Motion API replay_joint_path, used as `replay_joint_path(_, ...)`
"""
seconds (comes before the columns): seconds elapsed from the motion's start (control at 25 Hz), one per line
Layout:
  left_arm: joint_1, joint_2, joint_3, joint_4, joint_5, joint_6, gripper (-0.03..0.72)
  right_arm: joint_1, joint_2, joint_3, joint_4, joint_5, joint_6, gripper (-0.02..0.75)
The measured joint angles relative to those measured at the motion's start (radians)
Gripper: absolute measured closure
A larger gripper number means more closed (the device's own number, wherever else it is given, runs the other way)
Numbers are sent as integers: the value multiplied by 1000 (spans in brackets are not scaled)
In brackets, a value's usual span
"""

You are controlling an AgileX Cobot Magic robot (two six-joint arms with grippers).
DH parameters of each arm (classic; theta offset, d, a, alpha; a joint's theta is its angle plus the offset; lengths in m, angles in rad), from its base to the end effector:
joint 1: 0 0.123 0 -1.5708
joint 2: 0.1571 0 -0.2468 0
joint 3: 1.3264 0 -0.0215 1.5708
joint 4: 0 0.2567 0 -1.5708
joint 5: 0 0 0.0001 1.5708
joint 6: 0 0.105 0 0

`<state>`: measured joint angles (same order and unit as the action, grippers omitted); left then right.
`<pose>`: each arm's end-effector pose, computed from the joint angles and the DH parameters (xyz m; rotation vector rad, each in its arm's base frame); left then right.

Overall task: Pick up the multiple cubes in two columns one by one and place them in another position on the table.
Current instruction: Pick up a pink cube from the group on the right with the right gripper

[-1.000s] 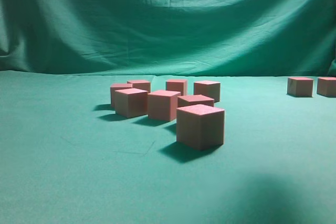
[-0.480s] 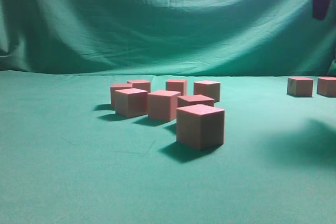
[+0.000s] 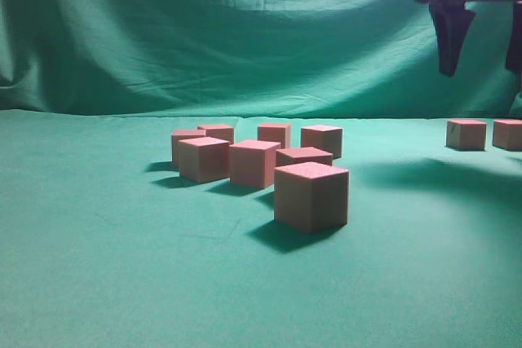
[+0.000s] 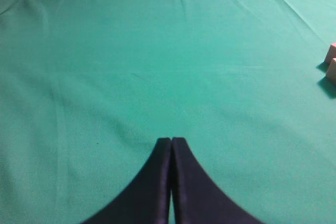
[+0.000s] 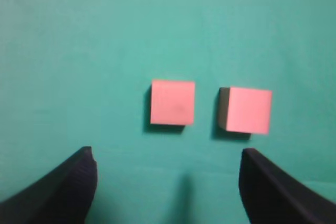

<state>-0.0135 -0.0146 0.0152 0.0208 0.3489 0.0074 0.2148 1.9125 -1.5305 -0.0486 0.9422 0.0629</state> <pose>0.1110 -0.0008 0.1744 0.0321 1.8327 0.0160 0.3959 0.0821 0.1866 -0.2435 2.7943 0.0041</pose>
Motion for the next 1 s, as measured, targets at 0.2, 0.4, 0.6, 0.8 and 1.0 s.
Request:
replay_joint_path(0.2, 0, 0, 0, 0, 0, 0, 688, 0, 83, -36, 0, -32, -2, 194)
replay_joint_path(0.4, 0, 0, 0, 0, 0, 0, 688, 0, 137, -45, 0, -108, -4, 194)
replay_joint_path(0.6, 0, 0, 0, 0, 0, 0, 688, 0, 165, -49, 0, -150, -6, 194)
replay_joint_path(0.8, 0, 0, 0, 0, 0, 0, 688, 0, 187, -50, -2, -167, -6, 194)
replay_joint_path(1.0, 0, 0, 0, 0, 0, 0, 688, 0, 217, -50, -4, -173, -6, 194)
